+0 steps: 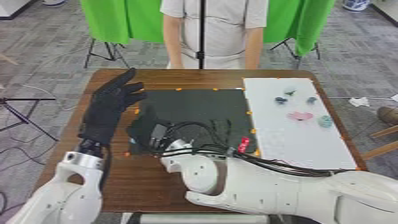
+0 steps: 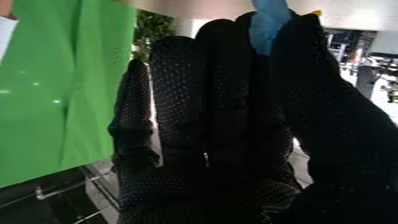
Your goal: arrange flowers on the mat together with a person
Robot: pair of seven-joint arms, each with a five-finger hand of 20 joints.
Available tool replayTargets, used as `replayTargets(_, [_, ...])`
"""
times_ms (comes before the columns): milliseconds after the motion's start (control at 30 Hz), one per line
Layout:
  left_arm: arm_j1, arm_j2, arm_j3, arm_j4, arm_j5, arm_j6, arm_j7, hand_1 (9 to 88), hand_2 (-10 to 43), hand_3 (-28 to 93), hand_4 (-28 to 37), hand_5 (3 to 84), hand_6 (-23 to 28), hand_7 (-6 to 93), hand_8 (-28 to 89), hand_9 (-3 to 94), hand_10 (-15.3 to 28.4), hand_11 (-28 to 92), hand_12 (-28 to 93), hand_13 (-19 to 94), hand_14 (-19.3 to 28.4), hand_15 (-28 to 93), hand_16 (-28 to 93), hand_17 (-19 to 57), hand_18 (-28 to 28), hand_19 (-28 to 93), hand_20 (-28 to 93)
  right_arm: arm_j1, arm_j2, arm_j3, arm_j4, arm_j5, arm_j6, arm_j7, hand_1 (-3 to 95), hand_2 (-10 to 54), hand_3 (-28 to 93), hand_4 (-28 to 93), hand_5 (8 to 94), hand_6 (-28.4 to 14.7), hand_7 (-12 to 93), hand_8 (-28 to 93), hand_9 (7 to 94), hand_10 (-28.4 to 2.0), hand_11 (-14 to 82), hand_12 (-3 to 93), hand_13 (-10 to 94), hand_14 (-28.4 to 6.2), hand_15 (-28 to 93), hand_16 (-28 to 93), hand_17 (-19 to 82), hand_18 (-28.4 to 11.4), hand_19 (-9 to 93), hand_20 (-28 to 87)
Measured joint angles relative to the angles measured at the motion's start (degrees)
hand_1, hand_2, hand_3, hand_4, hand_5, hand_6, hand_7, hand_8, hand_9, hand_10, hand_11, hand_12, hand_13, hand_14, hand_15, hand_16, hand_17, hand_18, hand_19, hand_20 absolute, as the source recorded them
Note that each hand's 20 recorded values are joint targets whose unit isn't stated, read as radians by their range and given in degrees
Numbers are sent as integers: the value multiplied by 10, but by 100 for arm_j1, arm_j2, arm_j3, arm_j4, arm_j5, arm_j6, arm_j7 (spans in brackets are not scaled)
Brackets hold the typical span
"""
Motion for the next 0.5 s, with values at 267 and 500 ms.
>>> replayTargets(267, [-486, -289, -10, 137, 58, -118, -547, 258, 44, 790, -244, 377, 68, 109, -82, 376, 182, 228, 106, 283, 272, 482, -69, -77, 258, 507, 188, -660, -209, 1442, 132, -776, -527, -735, 436, -95, 701, -283, 686, 54, 211, -68, 727, -93, 466, 288, 671, -75, 672, 209, 170, -196, 703, 317])
replayTargets(500, [-614, -352, 0, 180, 79, -168, -538, 259, 46, 790, -243, 377, 68, 110, -82, 376, 180, 228, 106, 284, 272, 483, -69, -77, 260, 509, 188, -758, -247, 1465, 162, -778, -658, -773, 426, -95, 704, -283, 673, 54, 207, -137, 717, -97, 484, 265, 665, -77, 674, 204, 167, -199, 702, 323])
